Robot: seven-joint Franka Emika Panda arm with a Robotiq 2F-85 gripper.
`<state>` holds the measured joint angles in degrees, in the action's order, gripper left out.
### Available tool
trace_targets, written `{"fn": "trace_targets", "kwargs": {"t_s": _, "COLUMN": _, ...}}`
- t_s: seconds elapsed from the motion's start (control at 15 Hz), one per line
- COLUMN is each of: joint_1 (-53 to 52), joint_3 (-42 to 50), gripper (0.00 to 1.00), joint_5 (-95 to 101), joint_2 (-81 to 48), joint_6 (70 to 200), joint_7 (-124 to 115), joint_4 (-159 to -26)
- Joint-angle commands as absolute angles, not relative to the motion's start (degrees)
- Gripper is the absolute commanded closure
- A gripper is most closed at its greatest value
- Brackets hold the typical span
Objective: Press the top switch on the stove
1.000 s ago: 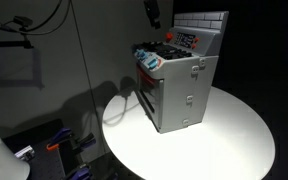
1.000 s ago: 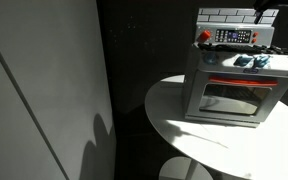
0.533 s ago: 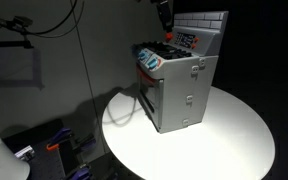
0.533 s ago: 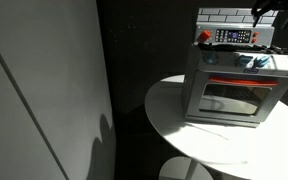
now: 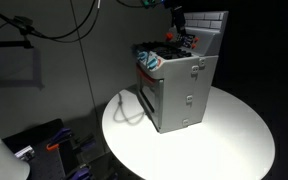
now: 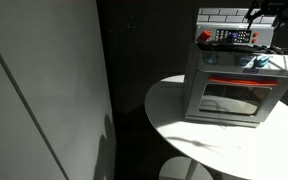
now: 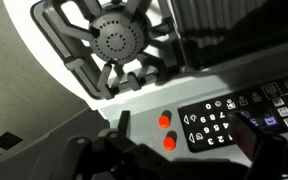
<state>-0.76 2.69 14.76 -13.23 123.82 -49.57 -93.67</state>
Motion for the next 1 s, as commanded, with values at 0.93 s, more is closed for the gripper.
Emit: {"fn": "trace_targets", "kwargs": {"t_s": 0.93, "joint_1": -2.1, "joint_3": 7.9, "gripper": 0.00, "joint_5": 15.8, "joint_2": -19.7, "joint_6": 120.2, "joint_7": -55.1, "joint_4": -84.9}}
